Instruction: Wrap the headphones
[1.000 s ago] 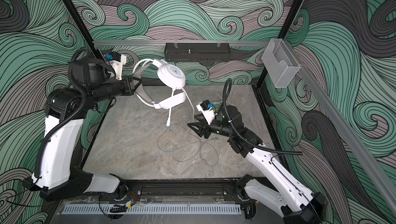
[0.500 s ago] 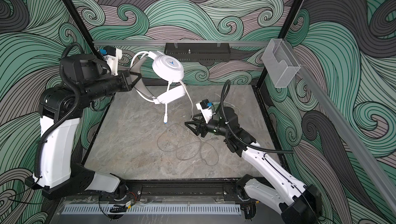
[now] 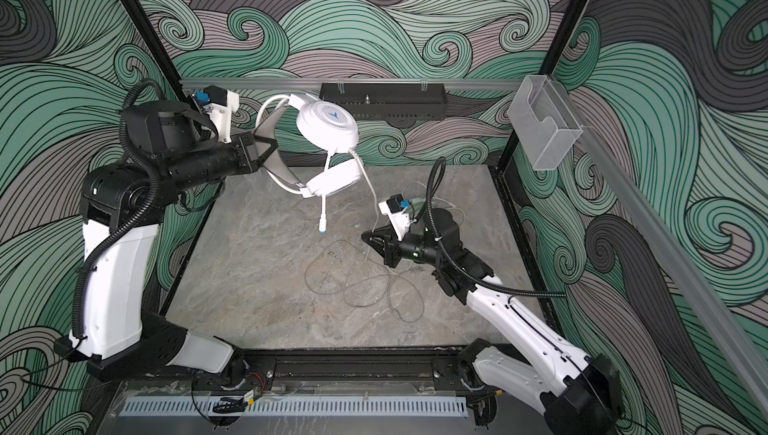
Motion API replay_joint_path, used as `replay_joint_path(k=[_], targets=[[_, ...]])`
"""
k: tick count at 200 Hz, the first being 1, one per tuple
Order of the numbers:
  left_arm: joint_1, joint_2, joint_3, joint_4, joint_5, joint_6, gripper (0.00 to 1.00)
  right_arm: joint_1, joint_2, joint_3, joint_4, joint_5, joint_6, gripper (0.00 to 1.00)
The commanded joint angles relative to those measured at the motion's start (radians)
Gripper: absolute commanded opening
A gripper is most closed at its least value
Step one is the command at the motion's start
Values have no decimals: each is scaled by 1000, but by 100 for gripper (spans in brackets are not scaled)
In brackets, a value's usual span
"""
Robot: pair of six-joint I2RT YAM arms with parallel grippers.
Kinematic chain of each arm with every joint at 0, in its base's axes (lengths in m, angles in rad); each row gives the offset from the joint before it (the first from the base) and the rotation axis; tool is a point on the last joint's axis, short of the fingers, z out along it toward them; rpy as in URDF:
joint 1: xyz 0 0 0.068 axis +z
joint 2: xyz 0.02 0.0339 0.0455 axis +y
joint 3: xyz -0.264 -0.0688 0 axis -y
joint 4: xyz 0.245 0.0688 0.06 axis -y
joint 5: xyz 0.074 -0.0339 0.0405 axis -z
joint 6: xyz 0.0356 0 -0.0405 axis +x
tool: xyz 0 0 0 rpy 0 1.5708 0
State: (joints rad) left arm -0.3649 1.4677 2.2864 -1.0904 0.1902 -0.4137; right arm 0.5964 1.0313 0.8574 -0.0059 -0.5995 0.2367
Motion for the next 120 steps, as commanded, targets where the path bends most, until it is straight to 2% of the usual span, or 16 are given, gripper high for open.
replay_joint_path(k=[1, 25, 45, 69, 89, 120], targets=[[25, -27, -22, 33, 12, -46, 0, 5, -33, 46, -85, 16, -57, 0], [69, -38, -97, 42, -4, -37, 0, 4, -83, 86, -269, 132, -160, 0], [101, -101, -193, 34, -100, 11, 0, 4, -102, 185, -526, 348, -291, 0], [112, -158, -351, 56, -262, 73, 0, 6, -119, 304, -734, 604, -452, 0], [115, -192, -467, 93, -323, 109, 0, 15, -122, 395, -826, 738, -578, 0], [107, -211, -589, 125, -363, 159, 0, 76, -86, 518, -870, 937, -724, 0]])
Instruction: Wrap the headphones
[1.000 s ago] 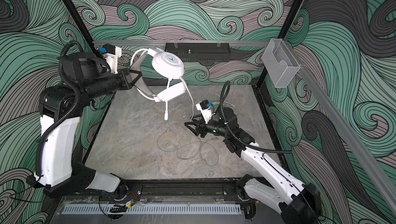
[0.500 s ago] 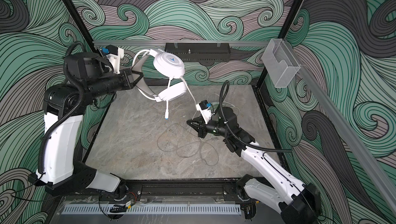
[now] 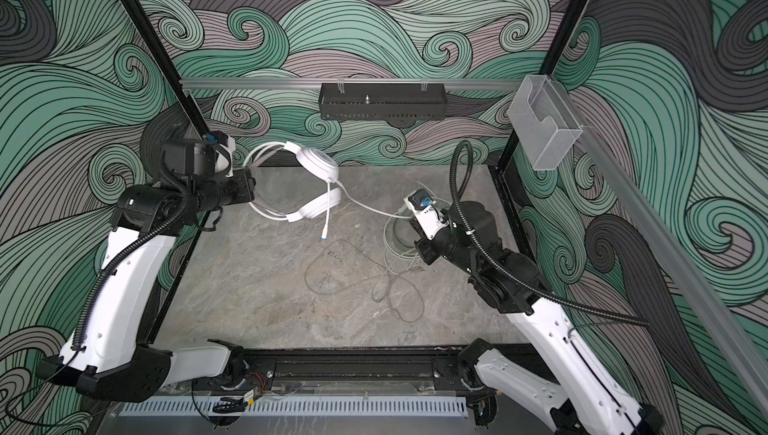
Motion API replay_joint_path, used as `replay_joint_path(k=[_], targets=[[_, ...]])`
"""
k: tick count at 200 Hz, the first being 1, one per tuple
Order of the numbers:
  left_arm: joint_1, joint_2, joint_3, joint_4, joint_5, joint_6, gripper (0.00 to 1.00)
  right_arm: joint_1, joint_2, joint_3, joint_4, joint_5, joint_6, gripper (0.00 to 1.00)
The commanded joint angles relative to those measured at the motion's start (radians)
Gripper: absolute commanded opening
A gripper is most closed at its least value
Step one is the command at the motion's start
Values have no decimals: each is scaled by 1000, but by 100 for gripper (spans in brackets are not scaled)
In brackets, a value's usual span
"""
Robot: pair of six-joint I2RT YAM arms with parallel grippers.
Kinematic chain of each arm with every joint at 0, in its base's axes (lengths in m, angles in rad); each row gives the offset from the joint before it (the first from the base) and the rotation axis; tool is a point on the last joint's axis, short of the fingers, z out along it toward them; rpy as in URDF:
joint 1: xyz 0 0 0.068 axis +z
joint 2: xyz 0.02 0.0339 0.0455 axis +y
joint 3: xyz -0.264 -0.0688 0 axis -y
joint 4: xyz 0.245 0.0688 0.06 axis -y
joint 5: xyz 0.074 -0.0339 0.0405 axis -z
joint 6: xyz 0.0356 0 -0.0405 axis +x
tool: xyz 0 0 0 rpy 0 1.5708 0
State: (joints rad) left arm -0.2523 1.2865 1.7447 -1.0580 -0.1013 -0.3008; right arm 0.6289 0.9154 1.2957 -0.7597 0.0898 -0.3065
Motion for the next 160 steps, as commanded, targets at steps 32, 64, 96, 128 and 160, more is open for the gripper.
replay_joint_path(k=[32, 64, 96, 128, 160], targets=[[-52, -46, -141, 132, -80, 135, 0, 201, 135, 196, -114, 464, -313, 0], [-134, -46, -182, 147, -66, 223, 0, 387, 262, 280, -53, 611, -432, 0], [-218, -59, -224, 150, -69, 271, 0, 431, 411, 432, -93, 601, -408, 0], [-302, -98, -288, 170, -33, 303, 0, 435, 523, 541, -162, 607, -382, 0], [-359, -135, -347, 187, 18, 321, 0, 435, 580, 575, -222, 613, -346, 0]])
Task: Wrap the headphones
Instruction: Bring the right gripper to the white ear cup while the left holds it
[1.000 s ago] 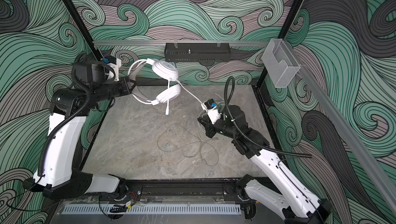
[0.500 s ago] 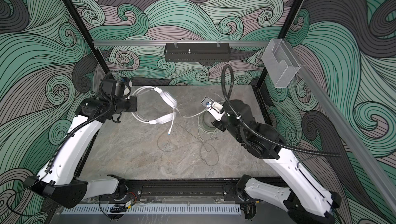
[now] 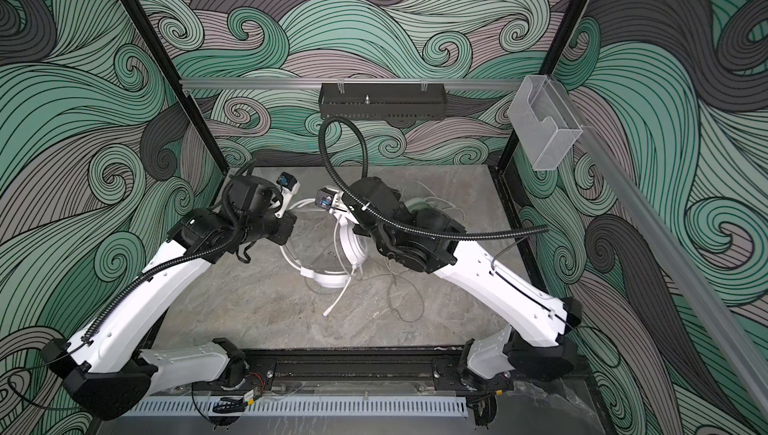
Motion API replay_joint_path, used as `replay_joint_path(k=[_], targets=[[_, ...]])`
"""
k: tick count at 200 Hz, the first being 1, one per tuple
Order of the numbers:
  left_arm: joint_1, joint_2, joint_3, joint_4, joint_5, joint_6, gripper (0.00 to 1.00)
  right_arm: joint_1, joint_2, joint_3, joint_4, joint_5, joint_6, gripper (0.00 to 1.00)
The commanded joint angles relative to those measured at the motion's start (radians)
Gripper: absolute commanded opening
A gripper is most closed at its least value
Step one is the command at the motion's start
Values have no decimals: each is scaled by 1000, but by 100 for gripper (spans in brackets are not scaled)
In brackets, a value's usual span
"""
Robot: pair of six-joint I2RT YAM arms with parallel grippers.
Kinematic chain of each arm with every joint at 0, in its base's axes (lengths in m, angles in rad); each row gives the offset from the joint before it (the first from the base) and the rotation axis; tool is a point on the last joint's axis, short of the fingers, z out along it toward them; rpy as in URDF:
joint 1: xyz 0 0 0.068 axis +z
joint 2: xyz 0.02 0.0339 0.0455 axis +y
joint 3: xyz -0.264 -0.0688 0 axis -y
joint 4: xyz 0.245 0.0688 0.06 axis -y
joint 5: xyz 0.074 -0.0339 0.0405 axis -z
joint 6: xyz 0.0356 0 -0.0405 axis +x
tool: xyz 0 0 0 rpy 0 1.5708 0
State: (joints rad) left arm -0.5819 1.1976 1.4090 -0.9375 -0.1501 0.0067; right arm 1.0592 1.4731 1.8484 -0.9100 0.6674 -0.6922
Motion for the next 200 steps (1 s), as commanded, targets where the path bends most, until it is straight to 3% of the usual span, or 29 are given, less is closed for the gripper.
replay_joint_path(k=[1, 100, 200], targets=[[-30, -49, -13, 68, 69, 13, 0, 5, 23, 21, -72, 36, 41, 0], [-62, -107, -77, 179, 340, -19, 0, -40, 33, -20, -97, -30, 130, 3], [-63, -130, -108, 218, 462, -65, 0, -64, 3, -42, -89, -38, 130, 34]])
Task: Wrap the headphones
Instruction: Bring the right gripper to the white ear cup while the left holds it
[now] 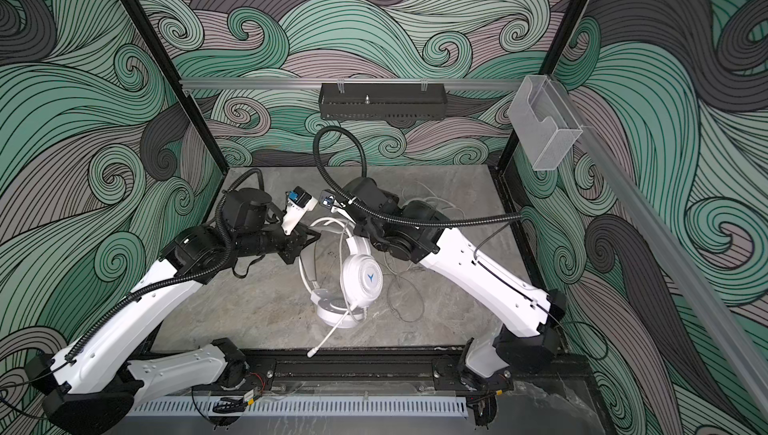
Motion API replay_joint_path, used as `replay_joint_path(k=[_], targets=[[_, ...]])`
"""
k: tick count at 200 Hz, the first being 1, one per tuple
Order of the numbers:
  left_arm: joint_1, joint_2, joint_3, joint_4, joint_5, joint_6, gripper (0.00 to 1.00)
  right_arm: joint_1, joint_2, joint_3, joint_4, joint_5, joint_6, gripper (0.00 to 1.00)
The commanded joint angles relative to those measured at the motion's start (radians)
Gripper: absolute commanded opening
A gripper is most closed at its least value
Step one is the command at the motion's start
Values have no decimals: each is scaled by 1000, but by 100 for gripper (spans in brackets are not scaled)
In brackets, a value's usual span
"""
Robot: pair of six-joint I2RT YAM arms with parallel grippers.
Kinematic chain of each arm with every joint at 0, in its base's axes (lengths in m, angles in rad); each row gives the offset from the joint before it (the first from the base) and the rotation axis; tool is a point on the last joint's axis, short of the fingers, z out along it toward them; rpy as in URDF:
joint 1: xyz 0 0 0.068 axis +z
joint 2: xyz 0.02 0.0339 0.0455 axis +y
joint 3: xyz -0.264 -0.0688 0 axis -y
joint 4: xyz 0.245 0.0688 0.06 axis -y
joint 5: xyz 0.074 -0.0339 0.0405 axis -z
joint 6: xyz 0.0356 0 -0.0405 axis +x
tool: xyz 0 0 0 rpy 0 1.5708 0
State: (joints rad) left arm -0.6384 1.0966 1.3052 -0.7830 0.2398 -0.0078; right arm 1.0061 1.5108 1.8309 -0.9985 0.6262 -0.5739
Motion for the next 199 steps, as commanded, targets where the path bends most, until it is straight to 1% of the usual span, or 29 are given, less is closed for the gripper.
replay_joint_path(k=[1, 33, 57, 82, 99, 113, 125, 159, 184, 199], targets=[[-6, -29, -5, 64, 72, -51, 0, -11, -36, -25, 1, 3, 12, 34], [-6, -48, -9, 88, 73, -79, 0, -28, -73, -71, 30, -11, 13, 37], [-4, -75, -11, 126, 55, -124, 0, -38, -139, -138, 102, -67, 24, 45], [-6, -69, 25, 128, 90, -143, 0, -61, -201, -211, 177, -168, 55, 53], [-6, -65, 47, 141, 118, -164, 0, -77, -227, -236, 216, -239, 77, 55], [-5, -68, 60, 153, 134, -182, 0, -92, -257, -265, 264, -296, 95, 61], [-6, -72, 68, 161, 140, -197, 0, -109, -281, -288, 296, -343, 111, 63], [-6, -79, 105, 200, 162, -258, 0, -167, -370, -392, 412, -507, 192, 72], [-6, -66, 174, 201, 162, -283, 0, -235, -429, -488, 525, -647, 290, 74], [-6, -57, 211, 205, 145, -302, 0, -263, -442, -527, 570, -705, 336, 74]])
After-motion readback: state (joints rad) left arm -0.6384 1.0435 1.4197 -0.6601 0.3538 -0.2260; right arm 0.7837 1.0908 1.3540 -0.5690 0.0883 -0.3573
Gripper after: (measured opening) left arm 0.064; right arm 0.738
